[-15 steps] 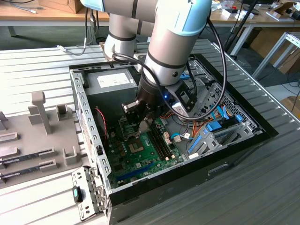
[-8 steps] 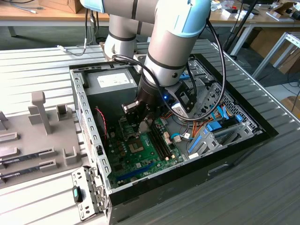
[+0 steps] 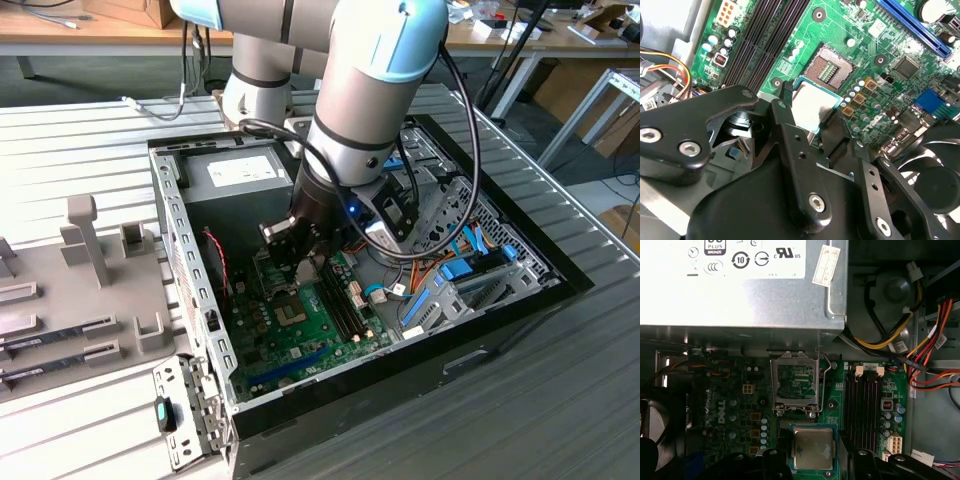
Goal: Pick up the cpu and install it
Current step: 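Pick up the cpu and move it towards the insertion slot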
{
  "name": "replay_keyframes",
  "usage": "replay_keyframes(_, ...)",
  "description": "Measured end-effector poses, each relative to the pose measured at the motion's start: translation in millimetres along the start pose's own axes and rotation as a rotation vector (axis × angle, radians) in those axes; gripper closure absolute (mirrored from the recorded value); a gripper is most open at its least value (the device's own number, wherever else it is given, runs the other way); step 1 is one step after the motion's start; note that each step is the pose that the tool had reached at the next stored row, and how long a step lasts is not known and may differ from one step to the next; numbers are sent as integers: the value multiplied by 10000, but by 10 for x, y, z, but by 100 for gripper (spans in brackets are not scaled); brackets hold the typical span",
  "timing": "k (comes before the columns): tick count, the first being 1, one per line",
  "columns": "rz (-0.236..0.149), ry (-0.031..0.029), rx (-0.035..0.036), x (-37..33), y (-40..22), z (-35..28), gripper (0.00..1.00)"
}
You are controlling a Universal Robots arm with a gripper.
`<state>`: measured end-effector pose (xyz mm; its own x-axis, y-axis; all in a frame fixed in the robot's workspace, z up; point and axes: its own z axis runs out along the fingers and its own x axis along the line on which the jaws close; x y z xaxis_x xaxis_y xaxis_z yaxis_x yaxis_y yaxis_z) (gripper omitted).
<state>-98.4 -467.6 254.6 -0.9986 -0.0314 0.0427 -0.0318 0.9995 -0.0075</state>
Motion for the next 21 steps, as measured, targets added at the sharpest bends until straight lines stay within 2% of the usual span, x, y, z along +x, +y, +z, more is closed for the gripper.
replay_keyframes(21, 0, 0, 0, -1, 1, 60, 53)
